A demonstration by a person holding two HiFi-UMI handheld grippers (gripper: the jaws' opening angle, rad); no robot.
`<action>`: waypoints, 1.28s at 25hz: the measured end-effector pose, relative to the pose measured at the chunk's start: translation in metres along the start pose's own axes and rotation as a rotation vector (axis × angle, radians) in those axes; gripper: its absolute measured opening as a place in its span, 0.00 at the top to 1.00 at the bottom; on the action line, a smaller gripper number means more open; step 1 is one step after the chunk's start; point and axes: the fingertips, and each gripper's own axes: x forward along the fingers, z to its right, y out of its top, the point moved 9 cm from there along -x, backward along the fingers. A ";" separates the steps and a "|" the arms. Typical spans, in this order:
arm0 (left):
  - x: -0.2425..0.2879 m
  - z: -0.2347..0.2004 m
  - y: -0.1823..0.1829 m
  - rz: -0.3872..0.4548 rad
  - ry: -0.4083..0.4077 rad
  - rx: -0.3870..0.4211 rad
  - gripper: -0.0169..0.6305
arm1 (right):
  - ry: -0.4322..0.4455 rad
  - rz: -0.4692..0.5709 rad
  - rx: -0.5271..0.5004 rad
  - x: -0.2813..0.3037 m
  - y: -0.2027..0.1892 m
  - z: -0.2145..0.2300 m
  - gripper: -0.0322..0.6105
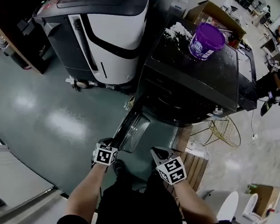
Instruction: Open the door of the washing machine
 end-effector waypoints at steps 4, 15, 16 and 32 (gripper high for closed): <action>-0.004 -0.028 0.004 0.002 -0.009 0.046 0.82 | -0.048 0.036 0.073 -0.002 0.011 -0.017 0.93; -0.011 -0.070 0.016 0.062 -0.016 -0.006 0.82 | -0.130 0.038 0.054 -0.019 0.035 -0.029 0.93; -0.015 -0.070 0.018 0.076 -0.017 -0.017 0.82 | -0.133 0.042 0.049 -0.021 0.036 -0.029 0.93; -0.108 -0.020 0.053 0.279 0.019 -0.065 0.82 | -0.084 0.205 0.074 -0.064 0.053 0.000 0.93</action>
